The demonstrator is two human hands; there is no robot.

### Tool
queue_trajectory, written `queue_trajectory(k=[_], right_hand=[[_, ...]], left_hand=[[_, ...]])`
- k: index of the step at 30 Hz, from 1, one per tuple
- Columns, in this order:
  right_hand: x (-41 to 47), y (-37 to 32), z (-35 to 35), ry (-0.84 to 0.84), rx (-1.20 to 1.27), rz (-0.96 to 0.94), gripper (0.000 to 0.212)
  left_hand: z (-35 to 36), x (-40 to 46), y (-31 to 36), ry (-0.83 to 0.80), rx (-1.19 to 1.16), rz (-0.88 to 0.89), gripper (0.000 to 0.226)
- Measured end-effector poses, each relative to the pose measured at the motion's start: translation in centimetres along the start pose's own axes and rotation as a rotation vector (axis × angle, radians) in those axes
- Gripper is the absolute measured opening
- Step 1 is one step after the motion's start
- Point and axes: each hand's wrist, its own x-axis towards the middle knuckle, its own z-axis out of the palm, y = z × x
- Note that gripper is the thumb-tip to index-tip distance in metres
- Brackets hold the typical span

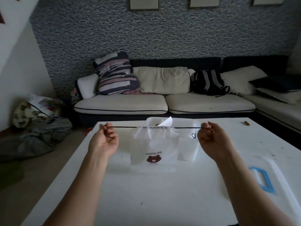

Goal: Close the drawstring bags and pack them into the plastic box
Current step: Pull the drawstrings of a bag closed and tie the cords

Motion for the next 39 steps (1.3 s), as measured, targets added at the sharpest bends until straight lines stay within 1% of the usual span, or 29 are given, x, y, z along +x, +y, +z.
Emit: queue_trajectory(k=[2, 4, 6, 8, 10, 12, 13, 14, 16, 18, 20, 21, 24, 27, 29, 31, 33, 35, 37, 38, 39], right_hand=[[0.2, -1.3, -0.8, 0.154, -0.008, -0.083, 0.029], [0.4, -2.2, -1.7, 0.242, -0.041, -0.122, 0.031], [0.4, -2.4, -2.0, 0.295, -0.073, -0.155, 0.030], [0.5, -2.4, -1.7, 0.328, -0.091, -0.204, 0.029], [0.4, -2.2, -1.2, 0.306, -0.138, -0.233, 0.028], [0.4, -1.5, -0.9, 0.301, -0.330, -0.253, 0.027], [0.3, -1.1, -0.6, 0.289, -0.393, -0.255, 0.026], [0.1, -0.8, -0.3, 0.259, -0.369, -0.240, 0.028], [-0.2, -1.2, 0.0, 0.197, -0.183, -0.229, 0.035], [-0.4, -2.2, 0.0, 0.173, -0.039, -0.224, 0.036], [-0.6, -2.1, 0.0, 0.174, -0.027, -0.194, 0.036], [-0.7, -1.7, 0.0, 0.172, -0.045, -0.180, 0.036], [-1.1, -0.6, 0.8, 0.109, -0.165, -0.164, 0.034], [-2.0, 0.0, 2.1, -0.019, -0.312, -0.173, 0.026], [-2.8, 0.4, 2.9, -0.125, -0.401, -0.173, 0.023], [-3.5, 0.8, 3.6, -0.223, -0.539, -0.180, 0.019], [-4.0, 1.4, 4.2, -0.256, -0.705, -0.236, 0.016], [-4.2, 2.1, 4.8, -0.278, -0.780, -0.278, 0.030], [-4.5, 3.0, 5.1, -0.334, -0.816, -0.279, 0.042], [-4.6, 3.4, 5.3, -0.362, -0.837, -0.276, 0.041], [-4.7, 3.8, 5.4, -0.381, -0.849, -0.275, 0.035]], left_hand=[[-0.8, 0.3, 1.9, 0.054, 0.057, 0.120, 0.019], [-1.9, 0.4, 3.5, 0.139, 0.084, 0.189, 0.017], [-2.3, 0.4, 3.9, 0.178, 0.088, 0.211, 0.019], [-1.7, 0.4, 3.1, 0.176, 0.117, 0.237, 0.029], [-0.7, 0.2, 1.6, 0.162, 0.161, 0.261, 0.034], [0.4, -0.3, -0.1, 0.150, 0.246, 0.298, 0.032], [1.0, -0.5, -0.8, 0.138, 0.268, 0.312, 0.030], [1.4, -0.7, -1.1, 0.129, 0.261, 0.320, 0.028], [1.7, -0.6, -0.1, 0.149, 0.163, 0.330, 0.025], [1.0, -0.4, 1.7, 0.210, 0.068, 0.328, 0.022], [0.3, -0.4, 2.4, 0.232, 0.026, 0.324, 0.021], [0.4, -0.5, 1.9, 0.213, 0.034, 0.324, 0.022], [2.3, -1.5, -1.1, 0.080, 0.137, 0.282, 0.025], [4.3, -3.8, -4.1, -0.078, 0.272, 0.238, 0.016], [5.0, -5.4, -5.9, -0.151, 0.449, 0.281, 0.011], [5.4, -6.6, -7.5, -0.200, 0.655, 0.332, 0.020], [5.8, -7.5, -8.7, -0.238, 0.779, 0.368, 0.021], [6.2, -8.2, -9.6, -0.239, 0.795, 0.368, 0.020], [6.5, -8.6, -10.1, -0.205, 0.745, 0.307, 0.019], [6.5, -8.7, -10.3, -0.194, 0.736, 0.273, 0.016], [6.4, -8.7, -10.4, -0.183, 0.753, 0.250, 0.014]])
